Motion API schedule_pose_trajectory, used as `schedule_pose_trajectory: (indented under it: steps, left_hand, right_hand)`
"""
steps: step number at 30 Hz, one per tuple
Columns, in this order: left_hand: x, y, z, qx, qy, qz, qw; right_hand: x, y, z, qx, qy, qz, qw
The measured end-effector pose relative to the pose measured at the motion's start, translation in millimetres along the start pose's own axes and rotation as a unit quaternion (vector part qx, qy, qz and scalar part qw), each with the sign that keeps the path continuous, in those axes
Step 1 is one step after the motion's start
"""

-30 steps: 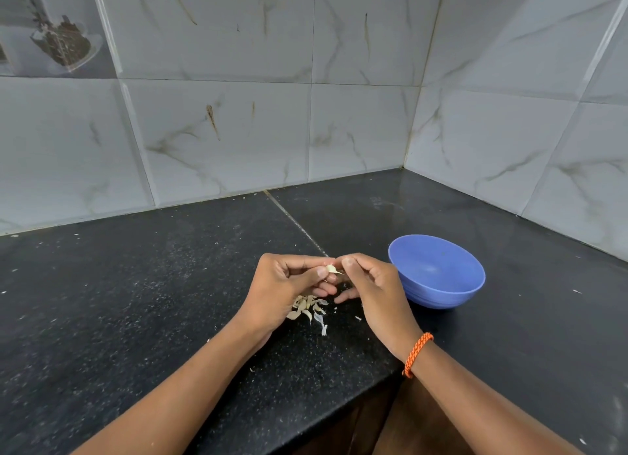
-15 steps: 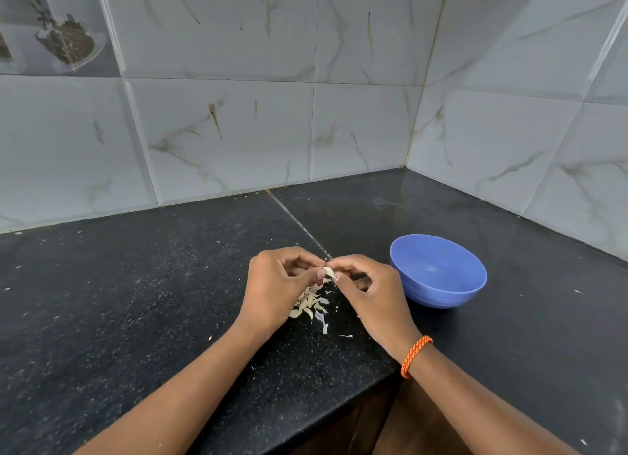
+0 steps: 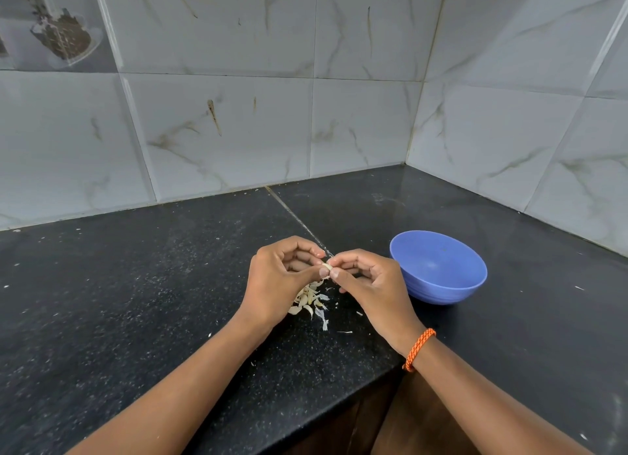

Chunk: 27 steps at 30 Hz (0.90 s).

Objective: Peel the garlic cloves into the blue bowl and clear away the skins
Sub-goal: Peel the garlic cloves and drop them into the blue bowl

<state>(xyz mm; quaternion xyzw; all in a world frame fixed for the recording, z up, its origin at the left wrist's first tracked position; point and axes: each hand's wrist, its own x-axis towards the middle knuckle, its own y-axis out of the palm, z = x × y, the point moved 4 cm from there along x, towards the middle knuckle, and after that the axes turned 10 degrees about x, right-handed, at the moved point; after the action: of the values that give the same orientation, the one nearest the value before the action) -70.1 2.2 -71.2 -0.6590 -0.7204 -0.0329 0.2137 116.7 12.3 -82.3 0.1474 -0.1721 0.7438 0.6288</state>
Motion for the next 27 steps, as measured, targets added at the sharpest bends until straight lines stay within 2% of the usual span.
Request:
schedule_pose_trajectory:
  steps: [12,27]
  left_hand:
    - [1.8,-0.4,-1.8,-0.044,0.007,0.018,0.999]
    - [-2.0,3.1,-4.3,-0.064,0.01,0.017,0.998]
  right_hand:
    - [-3.6,4.7,2.4,-0.037,-0.02,0.018,0.999]
    - [-3.6,2.9,6.6,-0.044,-0.025,-0.017,0.999]
